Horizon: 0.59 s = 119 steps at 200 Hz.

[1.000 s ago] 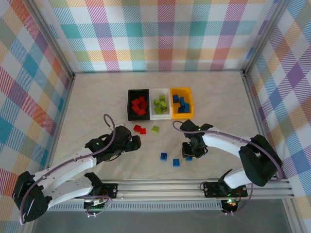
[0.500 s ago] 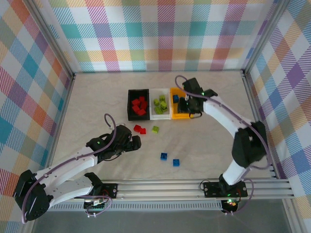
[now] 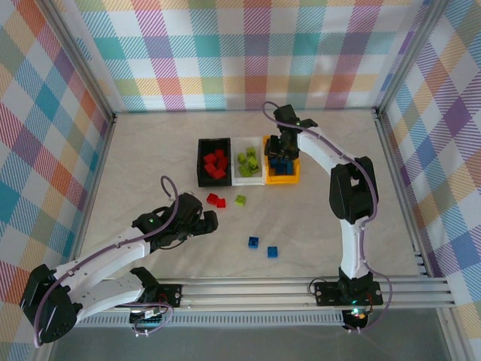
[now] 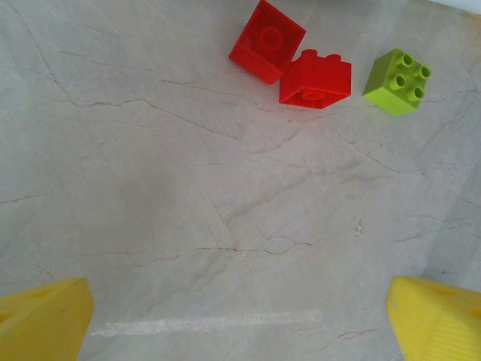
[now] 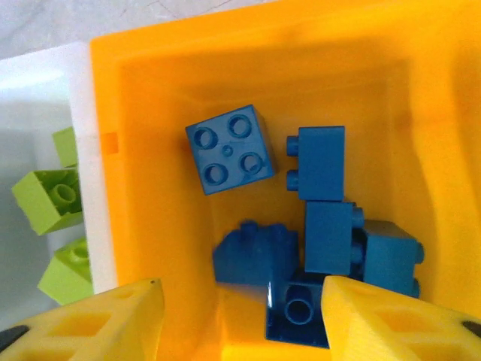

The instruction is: Sort the legos into containers by color

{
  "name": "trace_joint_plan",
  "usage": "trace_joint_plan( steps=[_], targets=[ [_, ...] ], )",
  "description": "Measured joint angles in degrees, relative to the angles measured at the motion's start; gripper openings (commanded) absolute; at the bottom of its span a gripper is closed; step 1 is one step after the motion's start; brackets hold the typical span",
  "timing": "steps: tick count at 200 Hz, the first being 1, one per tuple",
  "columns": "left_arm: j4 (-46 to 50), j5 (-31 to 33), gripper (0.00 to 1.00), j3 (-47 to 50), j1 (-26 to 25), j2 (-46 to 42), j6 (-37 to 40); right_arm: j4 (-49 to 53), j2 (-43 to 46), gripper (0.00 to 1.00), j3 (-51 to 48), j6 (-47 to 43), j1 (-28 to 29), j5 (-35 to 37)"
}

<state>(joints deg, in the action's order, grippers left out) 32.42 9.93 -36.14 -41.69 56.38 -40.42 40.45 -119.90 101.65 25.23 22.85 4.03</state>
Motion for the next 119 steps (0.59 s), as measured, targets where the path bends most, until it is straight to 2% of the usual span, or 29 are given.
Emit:
trace_joint_plan(
  steps=[30, 65, 98, 119],
  targets=[
    [0.42, -0.46, 1.0, -0.02, 0.35, 0.0, 0.74, -0.04, 2.91, 0.68, -1.68, -0.28, 0.42, -0.37],
    [0.59, -0.9, 1.0, -0.35, 1.11, -0.44, 1.25, -0.48, 17.35, 0.72, -15.43, -0.48, 3.56, -0.66],
    [0.68, -1.33, 1.0, -0.5, 2.75, -1.11, 1.68, -1.07, 29.92, 0.74, -29.11, -0.7, 11.87, -3.26],
    [1.22, -1.33, 1.0, -0.5, 3.82, -1.46, 2.16, 0.07, 30.82, 0.74, -34.6, -1.18, 18.58, -5.29]
  ],
)
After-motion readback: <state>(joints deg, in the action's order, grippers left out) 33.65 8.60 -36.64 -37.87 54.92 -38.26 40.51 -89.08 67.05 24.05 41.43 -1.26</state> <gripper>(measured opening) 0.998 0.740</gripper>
